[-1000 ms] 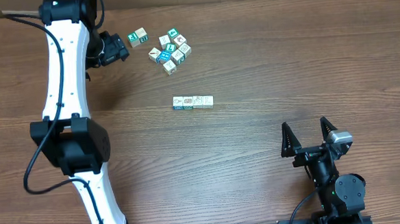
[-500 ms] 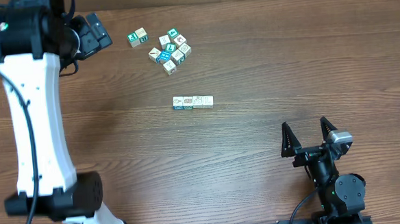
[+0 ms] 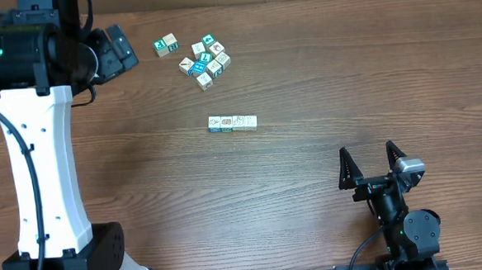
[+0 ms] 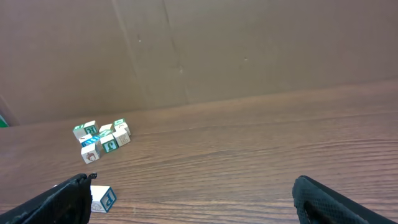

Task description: Form a horizontal line

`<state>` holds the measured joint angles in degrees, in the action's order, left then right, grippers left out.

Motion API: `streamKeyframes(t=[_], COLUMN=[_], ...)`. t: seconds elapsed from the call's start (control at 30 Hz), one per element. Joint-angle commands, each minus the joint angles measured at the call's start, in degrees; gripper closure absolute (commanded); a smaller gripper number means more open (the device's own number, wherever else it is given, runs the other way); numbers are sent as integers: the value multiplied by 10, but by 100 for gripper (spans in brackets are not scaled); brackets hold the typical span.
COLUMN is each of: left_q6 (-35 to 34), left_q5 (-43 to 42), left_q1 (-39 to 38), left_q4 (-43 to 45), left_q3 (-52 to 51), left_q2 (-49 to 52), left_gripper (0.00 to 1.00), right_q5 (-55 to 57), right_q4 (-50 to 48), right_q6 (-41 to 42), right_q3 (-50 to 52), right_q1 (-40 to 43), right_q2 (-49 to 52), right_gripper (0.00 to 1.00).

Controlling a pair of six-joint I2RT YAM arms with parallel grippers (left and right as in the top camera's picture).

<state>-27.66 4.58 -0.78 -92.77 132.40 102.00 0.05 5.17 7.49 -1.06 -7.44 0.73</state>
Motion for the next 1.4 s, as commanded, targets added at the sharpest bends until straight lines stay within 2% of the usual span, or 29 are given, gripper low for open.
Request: streamKeyframes(t=[0.0,0.13,0.33,0.47,0.63,0.77,1.03,1.37], left_q6=[-3,-49,-48,-31,35,46,110,114], left_q5=[4,0,-2,-2,-2,-7,-87,-96], left_q1=[-6,-5,-12,-28,-55,-67,-65,-64], left_q4=[-2,12,49,113,250,363,627,911], left_q3=[-44,-91,-150,-212,-336,-444,-673,-915], left_q2=[-8,-9,-12,-26,-71,-108,-186,-265], left_gripper=[0,0,0,0,0,0,0,0], right_q5=[3,3,3,3,3,3,3,3], right_q4=[-3,-3,-3,-3,-3,-3,-3,-3], right_q6=[-3,-3,-3,-3,-3,-3,-3,-3], right_q3=[6,6,6,6,6,6,6,6], right_q1=[3,3,3,3,3,3,3,3], right_q2=[-6,-6,-6,-6,-6,-6,-6,-6], right_gripper=[0,0,0,0,0,0,0,0])
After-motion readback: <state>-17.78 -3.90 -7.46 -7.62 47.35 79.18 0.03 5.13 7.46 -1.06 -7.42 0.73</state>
